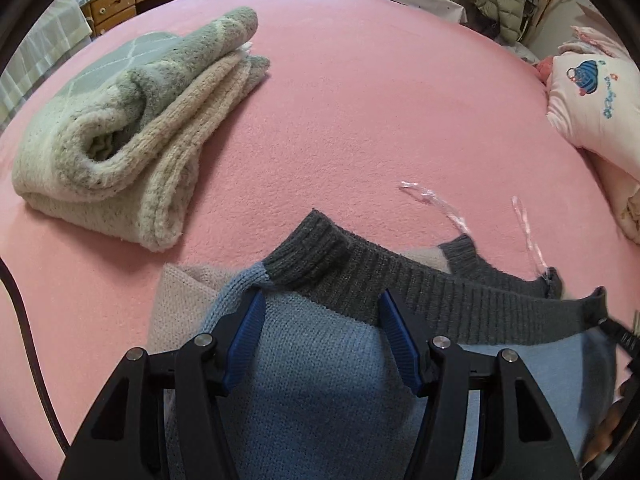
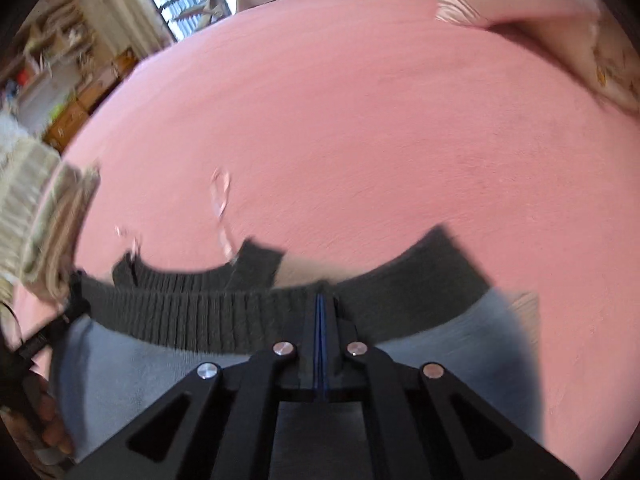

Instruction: Fold small clothes

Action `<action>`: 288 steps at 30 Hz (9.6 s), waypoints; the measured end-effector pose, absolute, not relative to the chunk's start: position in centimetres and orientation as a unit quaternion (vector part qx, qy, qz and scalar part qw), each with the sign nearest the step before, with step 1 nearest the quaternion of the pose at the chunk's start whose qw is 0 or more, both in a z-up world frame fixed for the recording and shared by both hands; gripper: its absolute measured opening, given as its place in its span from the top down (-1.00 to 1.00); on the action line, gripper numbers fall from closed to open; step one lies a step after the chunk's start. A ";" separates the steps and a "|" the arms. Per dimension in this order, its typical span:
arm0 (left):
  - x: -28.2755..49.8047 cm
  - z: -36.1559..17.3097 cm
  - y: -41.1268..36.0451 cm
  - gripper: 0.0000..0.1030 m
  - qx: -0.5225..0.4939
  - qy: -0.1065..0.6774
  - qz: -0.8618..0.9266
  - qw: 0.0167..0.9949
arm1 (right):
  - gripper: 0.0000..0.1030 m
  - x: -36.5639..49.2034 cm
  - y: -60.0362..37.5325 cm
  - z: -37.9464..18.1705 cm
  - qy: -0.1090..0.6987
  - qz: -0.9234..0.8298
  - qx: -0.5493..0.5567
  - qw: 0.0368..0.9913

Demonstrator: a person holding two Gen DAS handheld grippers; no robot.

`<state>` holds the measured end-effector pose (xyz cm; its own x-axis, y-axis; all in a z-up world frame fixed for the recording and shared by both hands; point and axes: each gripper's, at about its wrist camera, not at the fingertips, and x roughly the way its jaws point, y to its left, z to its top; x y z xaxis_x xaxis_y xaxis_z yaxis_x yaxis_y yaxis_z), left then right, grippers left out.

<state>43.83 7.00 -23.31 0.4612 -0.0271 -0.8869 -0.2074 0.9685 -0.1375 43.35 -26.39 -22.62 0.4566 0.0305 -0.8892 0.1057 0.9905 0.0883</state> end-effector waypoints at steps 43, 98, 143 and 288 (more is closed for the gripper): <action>25.0 -21.5 7.2 -0.31 -0.119 0.473 0.047 0.872 | 1.00 23.4 -25.0 -21.1 0.496 0.064 0.118 0.858; 12.3 -12.6 14.9 -0.52 -0.178 0.401 0.035 0.898 | 0.96 15.0 -20.9 -11.4 0.408 0.015 0.044 0.912; 24.8 -27.1 13.6 -0.64 -0.422 0.413 -0.074 0.803 | 0.96 21.2 -11.4 -19.6 0.402 0.101 0.020 0.910; 25.2 -22.0 -8.5 -0.56 -0.177 0.501 -0.156 0.832 | 1.00 22.3 -30.2 -21.6 0.445 0.081 0.053 0.890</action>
